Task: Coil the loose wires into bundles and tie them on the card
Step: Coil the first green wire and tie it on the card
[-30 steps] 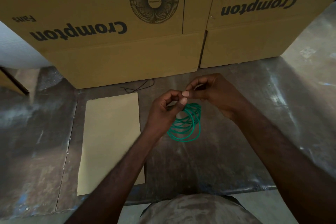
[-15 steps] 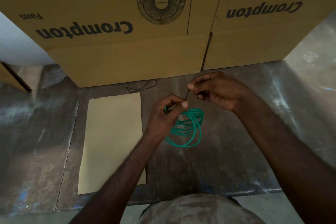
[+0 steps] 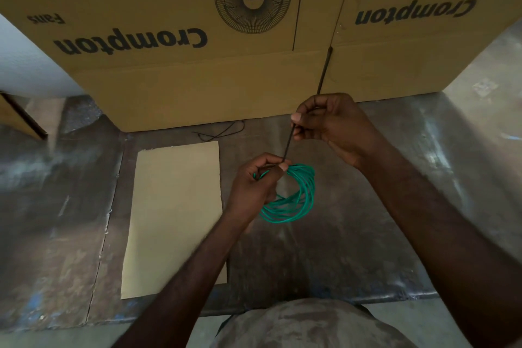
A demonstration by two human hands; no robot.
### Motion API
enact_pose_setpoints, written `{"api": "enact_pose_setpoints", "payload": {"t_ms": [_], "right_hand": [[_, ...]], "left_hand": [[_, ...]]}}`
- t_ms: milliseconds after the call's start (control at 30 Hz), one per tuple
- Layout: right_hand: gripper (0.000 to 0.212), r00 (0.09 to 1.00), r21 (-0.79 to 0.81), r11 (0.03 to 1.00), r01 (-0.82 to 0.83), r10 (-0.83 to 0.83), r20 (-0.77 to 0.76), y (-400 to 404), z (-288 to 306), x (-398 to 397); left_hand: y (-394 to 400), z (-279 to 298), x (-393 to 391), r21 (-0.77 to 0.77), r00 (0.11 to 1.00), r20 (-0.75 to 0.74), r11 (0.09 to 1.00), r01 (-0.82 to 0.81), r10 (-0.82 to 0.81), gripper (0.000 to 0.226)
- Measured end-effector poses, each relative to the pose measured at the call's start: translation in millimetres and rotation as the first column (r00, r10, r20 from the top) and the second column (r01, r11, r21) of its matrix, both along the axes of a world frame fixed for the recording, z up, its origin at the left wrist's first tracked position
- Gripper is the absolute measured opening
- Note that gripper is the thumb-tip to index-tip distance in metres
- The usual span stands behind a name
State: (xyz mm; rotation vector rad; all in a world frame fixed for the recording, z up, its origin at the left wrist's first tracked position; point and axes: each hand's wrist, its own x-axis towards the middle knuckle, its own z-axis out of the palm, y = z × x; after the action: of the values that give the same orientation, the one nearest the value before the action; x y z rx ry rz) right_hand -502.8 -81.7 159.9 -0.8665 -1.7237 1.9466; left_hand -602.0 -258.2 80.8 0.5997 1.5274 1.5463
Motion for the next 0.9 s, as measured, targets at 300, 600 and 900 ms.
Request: {"api": "enact_pose_setpoints", "payload": {"t_ms": [300, 600, 900], "right_hand": [[0.051, 0.971, 0.012, 0.984, -0.179, 0.175, 0.161, -14.8, -31.2, -13.6], [0.03, 0.892, -0.116, 0.923, -0.367, 0.384, 0.238, -70.6, -87.1, -37.6], [0.031, 0.971, -0.374, 0.917, -0.137, 0.199, 0.135, -143.7, -155.8, -135.6]], "left_hand": [[-20.6, -3.1, -21.9, -0.03, 0.99, 0.076, 0.993, -0.112, 0.114, 0.008], [-48.9, -14.8, -73.4, -0.039, 0.96, 0.122, 0.967, -0.251, 0.254, 0.054], [-91.7, -56.2, -158.1, -0.239, 0.914, -0.072, 0.882, -0.405, 0.4, 0.067]]}}
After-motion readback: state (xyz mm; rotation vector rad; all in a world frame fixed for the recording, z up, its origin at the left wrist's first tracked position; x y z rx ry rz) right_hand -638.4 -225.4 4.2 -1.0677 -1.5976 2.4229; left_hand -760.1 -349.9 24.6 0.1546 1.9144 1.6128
